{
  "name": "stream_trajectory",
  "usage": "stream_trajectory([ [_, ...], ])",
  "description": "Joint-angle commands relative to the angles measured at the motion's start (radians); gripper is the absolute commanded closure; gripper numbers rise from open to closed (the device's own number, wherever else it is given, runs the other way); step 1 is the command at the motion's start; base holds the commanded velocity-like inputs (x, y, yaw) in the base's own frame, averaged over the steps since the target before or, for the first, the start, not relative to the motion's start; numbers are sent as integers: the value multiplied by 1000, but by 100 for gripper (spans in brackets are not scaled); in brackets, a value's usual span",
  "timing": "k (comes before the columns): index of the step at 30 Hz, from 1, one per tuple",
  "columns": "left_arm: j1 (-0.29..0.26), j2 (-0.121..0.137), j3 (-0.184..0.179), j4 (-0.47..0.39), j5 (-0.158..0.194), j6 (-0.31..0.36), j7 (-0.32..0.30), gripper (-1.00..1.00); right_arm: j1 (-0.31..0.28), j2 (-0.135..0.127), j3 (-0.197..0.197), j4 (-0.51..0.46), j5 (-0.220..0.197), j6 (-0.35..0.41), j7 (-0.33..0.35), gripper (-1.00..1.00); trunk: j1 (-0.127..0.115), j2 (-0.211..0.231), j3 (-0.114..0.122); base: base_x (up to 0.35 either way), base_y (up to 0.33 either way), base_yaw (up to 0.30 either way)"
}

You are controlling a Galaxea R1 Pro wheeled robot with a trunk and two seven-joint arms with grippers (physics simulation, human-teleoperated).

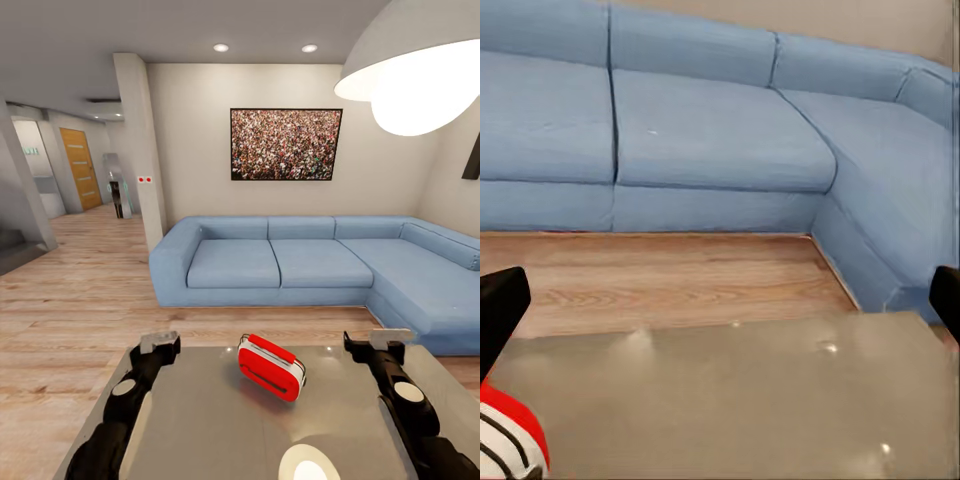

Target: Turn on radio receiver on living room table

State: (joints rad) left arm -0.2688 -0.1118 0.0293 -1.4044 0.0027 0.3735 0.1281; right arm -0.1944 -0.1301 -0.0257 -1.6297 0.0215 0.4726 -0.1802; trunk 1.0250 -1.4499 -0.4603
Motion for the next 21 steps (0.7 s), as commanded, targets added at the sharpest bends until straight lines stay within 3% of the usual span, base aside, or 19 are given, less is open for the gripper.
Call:
stream_trajectory([
  [1, -21, 0, 0, 25, 0, 1, 16, -100, -20, 0, 0, 0, -1, 20, -2, -100, 0, 0, 0, 0, 0, 0],
  [5, -165, 11, 0, 211, 0, 1, 75, -100, -153, -2, 0, 18, -3, 105, -6, -100, 0, 0, 0, 0, 0, 0],
  [11, -317, 30, 1, 418, -1, 1, 89, -100, -326, -2, 0, 75, -3, 235, -5, -100, 0, 0, 0, 0, 0, 0],
  [15, -369, 32, 1, 474, -1, 4, 91, -100, -473, -1, 1, 169, -4, 344, -2, -100, 0, 0, 0, 0, 0, 0],
  [21, -381, 31, 0, 486, 1, 11, 86, -100, -641, 3, 13, 348, -8, 469, 31, -100, 0, 0, 0, 0, 0, 0],
])
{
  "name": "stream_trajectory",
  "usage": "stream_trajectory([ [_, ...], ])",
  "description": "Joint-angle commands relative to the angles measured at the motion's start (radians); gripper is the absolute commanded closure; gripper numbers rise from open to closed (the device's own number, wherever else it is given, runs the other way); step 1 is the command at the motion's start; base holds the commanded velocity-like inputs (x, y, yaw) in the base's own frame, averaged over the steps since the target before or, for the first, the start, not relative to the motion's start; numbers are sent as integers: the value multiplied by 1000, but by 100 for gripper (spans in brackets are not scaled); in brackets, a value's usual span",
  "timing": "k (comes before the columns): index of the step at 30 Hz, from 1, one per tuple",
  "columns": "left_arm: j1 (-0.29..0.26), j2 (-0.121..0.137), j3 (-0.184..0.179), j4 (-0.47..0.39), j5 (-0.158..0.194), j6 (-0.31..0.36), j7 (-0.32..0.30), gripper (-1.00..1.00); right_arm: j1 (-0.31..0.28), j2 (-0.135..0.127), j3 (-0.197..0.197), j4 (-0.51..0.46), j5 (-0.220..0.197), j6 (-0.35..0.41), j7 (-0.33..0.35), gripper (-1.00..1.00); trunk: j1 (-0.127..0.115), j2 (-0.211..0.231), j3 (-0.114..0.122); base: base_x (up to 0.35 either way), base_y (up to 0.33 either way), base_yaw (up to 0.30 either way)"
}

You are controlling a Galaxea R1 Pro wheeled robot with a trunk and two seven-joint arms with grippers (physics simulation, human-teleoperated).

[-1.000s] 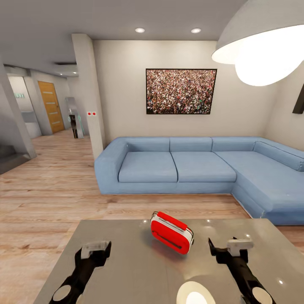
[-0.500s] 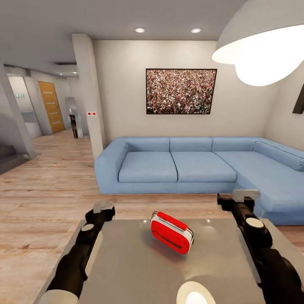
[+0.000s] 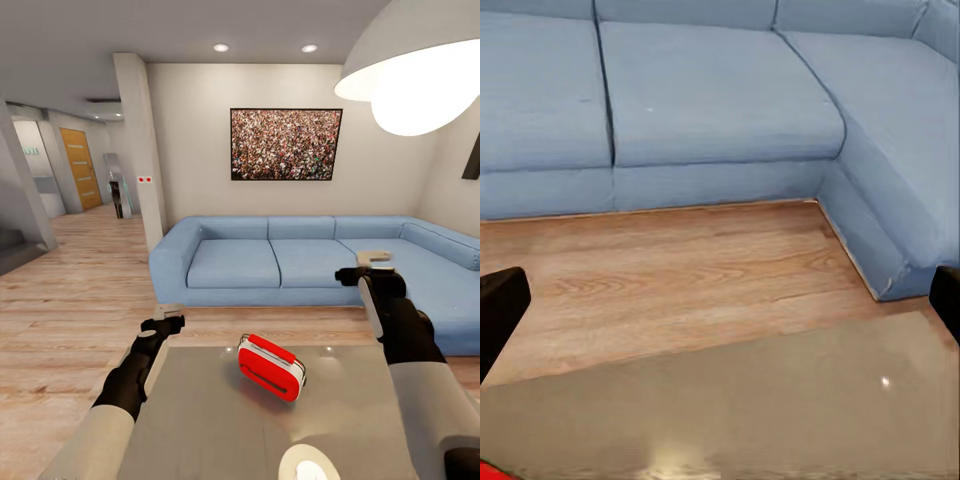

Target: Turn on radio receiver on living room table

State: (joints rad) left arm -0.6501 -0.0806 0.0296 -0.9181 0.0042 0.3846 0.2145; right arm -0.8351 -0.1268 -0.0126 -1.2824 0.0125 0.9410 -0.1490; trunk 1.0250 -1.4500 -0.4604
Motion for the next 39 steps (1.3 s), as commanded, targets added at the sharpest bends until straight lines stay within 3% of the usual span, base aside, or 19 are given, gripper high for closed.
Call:
stream_trajectory([
  [1, -1, 1, 0, 3, 0, 1, 0, -100, -27, 0, 9, 44, 0, 14, 22, -100, 0, 0, 0, 0, 0, 0],
  [3, -1, 3, 0, 5, 0, 3, -1, -100, -69, 1, 26, 106, 1, 29, 68, -100, 0, 0, 0, 0, 0, 0],
  [8, -2, 4, -2, 3, 0, 6, -1, -100, -101, 3, 63, 159, 1, 39, 109, -100, 0, 0, 0, 0, 0, 0],
  [13, -2, 4, -5, 4, 0, 8, -1, -100, -108, 13, 174, 221, -1, 41, 161, -100, 0, 0, 0, 0, 0, 0],
  [16, -2, 4, -6, 5, 0, 8, -1, -100, -109, 15, 199, 280, 0, 41, 229, -100, 0, 0, 0, 0, 0, 0],
  [26, -2, 2, -13, -1, -1, 8, -1, -100, -110, 16, 212, 385, -2, 41, 500, -100, 0, 0, 0, 0, 0, 0],
  [30, -2, 3, -19, -1, -1, 7, -1, -100, -110, 16, 213, 414, -2, 40, 540, -100, 0, 0, 0, 0, 0, 0],
  [39, -2, 5, -22, -1, -1, 7, -1, -100, -110, 17, 216, 424, -3, 39, 557, -100, 0, 0, 0, 0, 0, 0],
])
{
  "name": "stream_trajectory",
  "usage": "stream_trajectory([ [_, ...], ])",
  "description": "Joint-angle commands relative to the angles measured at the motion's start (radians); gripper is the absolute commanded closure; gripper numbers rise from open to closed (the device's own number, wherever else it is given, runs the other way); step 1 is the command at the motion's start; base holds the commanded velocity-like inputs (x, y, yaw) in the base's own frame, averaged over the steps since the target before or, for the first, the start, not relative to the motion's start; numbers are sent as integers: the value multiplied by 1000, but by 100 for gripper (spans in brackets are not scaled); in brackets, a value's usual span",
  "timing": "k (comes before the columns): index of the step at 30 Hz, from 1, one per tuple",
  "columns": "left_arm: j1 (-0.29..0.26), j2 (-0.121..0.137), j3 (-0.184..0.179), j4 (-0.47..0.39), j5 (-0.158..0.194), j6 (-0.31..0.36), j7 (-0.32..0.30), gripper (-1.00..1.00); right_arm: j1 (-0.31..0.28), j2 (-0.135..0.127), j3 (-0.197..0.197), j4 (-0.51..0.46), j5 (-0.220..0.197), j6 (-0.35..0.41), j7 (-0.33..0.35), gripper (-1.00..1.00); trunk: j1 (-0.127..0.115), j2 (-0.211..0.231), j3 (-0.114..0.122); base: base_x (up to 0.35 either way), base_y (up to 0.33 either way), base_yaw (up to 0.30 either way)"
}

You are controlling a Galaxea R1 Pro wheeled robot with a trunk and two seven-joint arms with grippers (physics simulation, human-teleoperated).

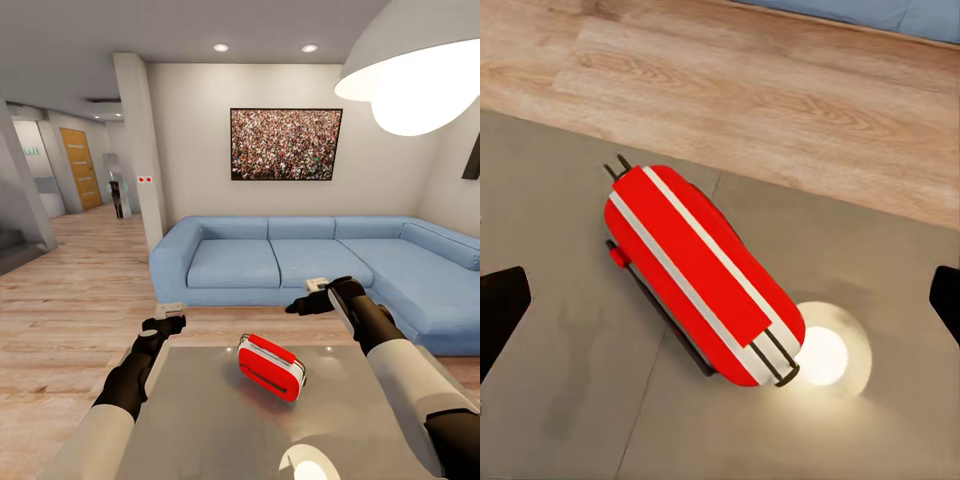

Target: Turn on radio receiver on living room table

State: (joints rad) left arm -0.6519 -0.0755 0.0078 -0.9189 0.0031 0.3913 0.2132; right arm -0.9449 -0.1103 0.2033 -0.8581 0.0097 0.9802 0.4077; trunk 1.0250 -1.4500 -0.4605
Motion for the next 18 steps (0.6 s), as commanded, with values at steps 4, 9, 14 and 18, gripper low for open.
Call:
stream_trajectory([
  [4, 0, 0, 0, 0, 0, 0, 0, -100, 0, 0, 1, 0, -1, 0, 35, -100, 0, 0, 0, 0, 0, 0],
  [9, 0, 2, 1, 0, 0, 0, 0, -100, 0, -1, 3, 1, -1, 0, 114, -100, 0, 0, 0, 0, 0, 0],
  [14, 0, 2, 0, 2, 0, 0, 0, -100, 0, -2, 4, 1, 1, 1, 137, -100, 0, 0, -4, 0, 0, 0],
  [18, 0, 2, 0, 5, 0, 0, 0, -100, 0, -2, 4, 1, 2, 1, 140, -100, 0, 0, -10, 0, 0, 0],
])
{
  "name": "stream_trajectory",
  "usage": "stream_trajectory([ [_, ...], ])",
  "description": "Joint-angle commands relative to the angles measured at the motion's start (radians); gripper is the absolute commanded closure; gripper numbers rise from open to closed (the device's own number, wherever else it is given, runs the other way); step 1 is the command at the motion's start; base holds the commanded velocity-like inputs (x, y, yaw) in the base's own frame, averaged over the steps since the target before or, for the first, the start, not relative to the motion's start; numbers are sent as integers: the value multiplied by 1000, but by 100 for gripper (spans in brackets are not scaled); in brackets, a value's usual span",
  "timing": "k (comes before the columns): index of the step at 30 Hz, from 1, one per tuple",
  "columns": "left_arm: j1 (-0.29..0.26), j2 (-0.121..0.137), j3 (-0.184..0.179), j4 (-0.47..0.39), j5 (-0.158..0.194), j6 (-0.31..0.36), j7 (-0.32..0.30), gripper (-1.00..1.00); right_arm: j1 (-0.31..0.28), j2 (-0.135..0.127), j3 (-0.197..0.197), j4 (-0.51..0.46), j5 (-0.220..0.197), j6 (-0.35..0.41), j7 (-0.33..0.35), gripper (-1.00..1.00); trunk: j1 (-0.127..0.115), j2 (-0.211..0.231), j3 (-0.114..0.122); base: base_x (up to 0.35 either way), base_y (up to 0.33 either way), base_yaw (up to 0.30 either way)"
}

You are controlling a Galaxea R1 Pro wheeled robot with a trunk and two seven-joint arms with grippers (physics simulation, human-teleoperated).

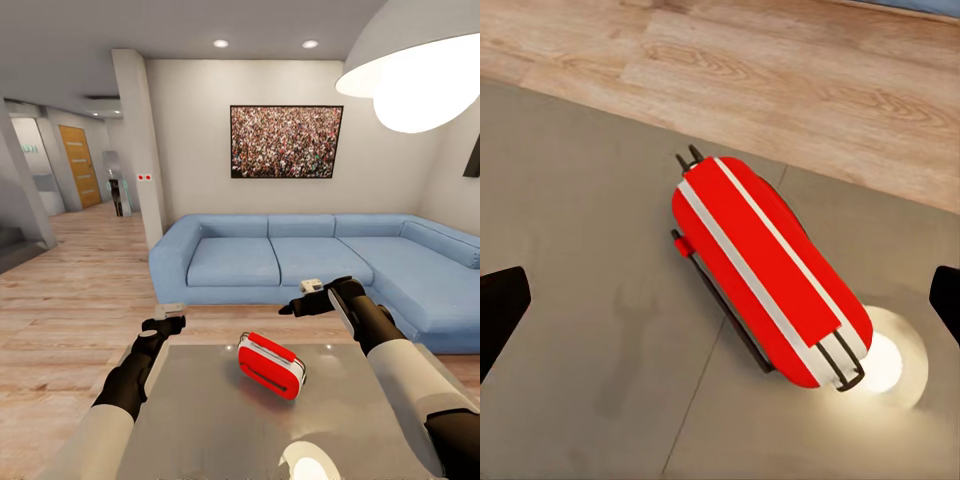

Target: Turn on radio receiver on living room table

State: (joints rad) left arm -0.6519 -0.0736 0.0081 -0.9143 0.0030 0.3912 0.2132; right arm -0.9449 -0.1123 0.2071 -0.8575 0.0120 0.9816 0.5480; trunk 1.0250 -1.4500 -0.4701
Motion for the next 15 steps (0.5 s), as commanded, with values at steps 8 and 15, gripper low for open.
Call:
stream_trajectory([
  [8, 0, 0, 0, 1, 0, 0, 0, -100, 0, -1, 0, 0, 2, 0, 1, -100, 0, 0, -13, 0, 0, 0],
  [15, 0, 0, 0, 2, 0, 0, 0, -100, 0, -3, 1, 0, 2, 0, 1, -100, 0, 0, -24, 0, 0, 0],
])
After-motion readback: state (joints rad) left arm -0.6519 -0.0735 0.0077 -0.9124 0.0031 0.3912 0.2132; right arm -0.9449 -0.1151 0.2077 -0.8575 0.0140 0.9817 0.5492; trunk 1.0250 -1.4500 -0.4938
